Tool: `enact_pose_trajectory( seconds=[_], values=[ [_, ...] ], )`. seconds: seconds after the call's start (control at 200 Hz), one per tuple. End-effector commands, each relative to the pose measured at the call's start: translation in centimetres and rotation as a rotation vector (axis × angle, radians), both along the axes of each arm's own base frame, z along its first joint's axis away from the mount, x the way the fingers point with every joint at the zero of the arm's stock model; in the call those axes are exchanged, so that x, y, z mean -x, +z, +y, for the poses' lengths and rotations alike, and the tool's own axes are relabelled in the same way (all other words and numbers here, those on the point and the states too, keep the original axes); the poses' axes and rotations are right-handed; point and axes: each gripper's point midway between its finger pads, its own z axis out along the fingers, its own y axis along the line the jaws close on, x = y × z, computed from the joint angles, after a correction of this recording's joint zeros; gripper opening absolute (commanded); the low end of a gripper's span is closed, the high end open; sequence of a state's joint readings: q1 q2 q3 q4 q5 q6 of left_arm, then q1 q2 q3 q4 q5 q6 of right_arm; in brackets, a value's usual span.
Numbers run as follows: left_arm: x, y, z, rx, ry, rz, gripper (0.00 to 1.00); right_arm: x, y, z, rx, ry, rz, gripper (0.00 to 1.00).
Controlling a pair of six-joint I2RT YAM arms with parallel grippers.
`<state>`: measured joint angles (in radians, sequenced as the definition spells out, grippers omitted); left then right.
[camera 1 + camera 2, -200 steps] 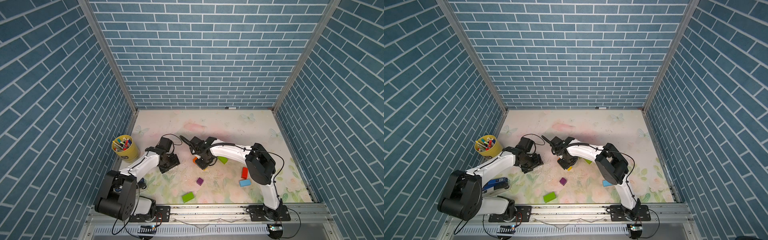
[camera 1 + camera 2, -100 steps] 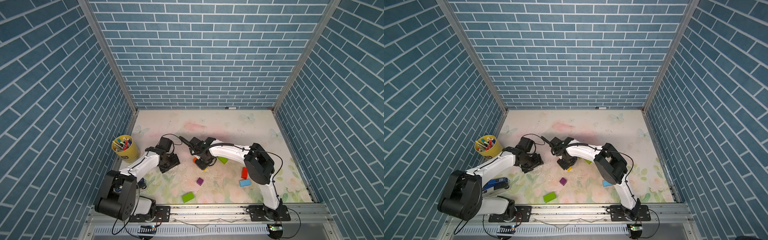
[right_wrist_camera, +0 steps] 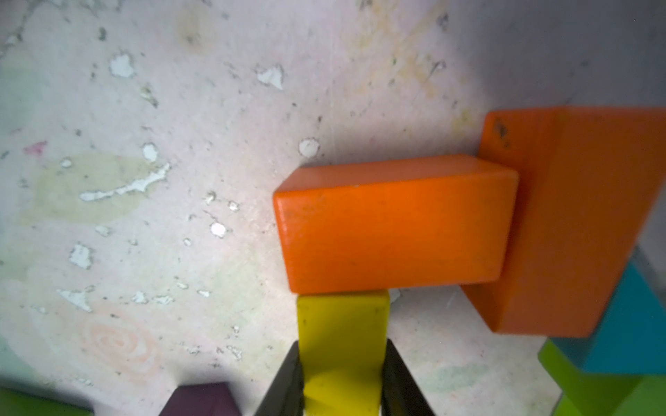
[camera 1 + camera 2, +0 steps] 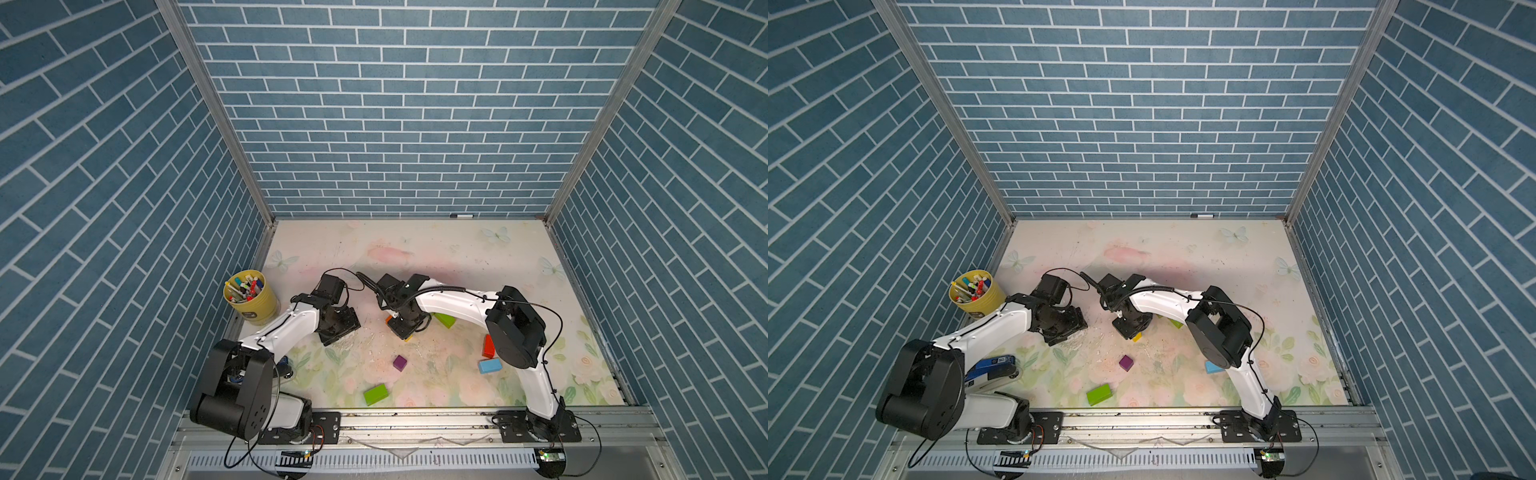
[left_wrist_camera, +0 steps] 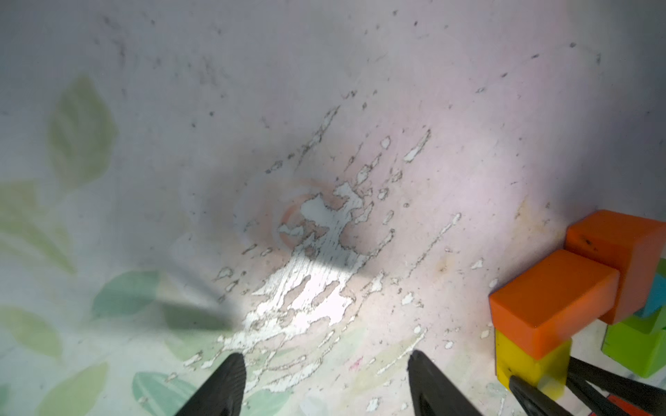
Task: Assemble a heart with building blocks
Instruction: Assemble the building block at the center of the board.
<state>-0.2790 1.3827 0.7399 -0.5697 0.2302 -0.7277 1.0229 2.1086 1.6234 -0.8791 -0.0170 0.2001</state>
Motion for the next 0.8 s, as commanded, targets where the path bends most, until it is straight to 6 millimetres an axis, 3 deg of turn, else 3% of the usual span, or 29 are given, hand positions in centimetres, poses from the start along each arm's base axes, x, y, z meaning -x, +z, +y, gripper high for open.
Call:
enact_pose_trajectory(
  seconds=[0.0,0.125,0.18,0.285,0.35,0.425,0.495,0.59,0.625,0.72,0.795],
  values=[
    [0.5,-0.2,0.3,-0.005,-0.001,0.019,0.74,0.1,1.1,-0.1,0.001,0.031,-0.014,0.39],
    [0.2,0.7,0.3,-0.007,-0.003,0.004,0.74,0.2,2.8,-0.2,-0.031,0.023,-0.024,0.47],
    [0.0,1.3,0.3,-0.008,-0.006,-0.006,0.74,0.4,3.7,-0.4,-0.044,0.010,-0.030,0.55],
    [-0.4,2.4,0.3,-0.019,-0.021,-0.024,0.74,0.2,6.2,-1.1,-0.092,-0.050,-0.066,0.60],
    [-0.7,3.3,0.0,-0.033,-0.046,-0.039,0.76,-1.9,8.7,-3.4,-0.084,-0.175,-0.174,0.60],
    [-1.1,4.5,-1.5,-0.073,-0.131,-0.067,0.79,-4.8,12.1,-8.2,-0.079,-0.405,-0.287,0.60],
    [-1.4,5.6,-4.6,-0.116,-0.260,-0.080,0.79,-6.5,14.4,-14.0,-0.078,-0.645,-0.335,0.61],
    [-1.7,7.0,-10.3,-0.151,-0.448,-0.105,0.80,-6.5,15.7,-20.8,-0.008,-0.867,-0.369,0.62],
    [-1.6,7.2,-12.6,-0.169,-0.519,-0.107,0.80,-6.2,15.8,-23.0,0.030,-0.928,-0.378,0.63],
    [-0.8,7.6,-19.0,-0.188,-0.697,-0.126,0.95,-5.0,14.9,-27.5,0.085,-1.086,-0.356,0.64],
    [0.5,7.6,-24.3,-0.167,-0.828,-0.129,0.97,-3.8,13.9,-30.3,0.085,-1.198,-0.313,0.64]
  ],
)
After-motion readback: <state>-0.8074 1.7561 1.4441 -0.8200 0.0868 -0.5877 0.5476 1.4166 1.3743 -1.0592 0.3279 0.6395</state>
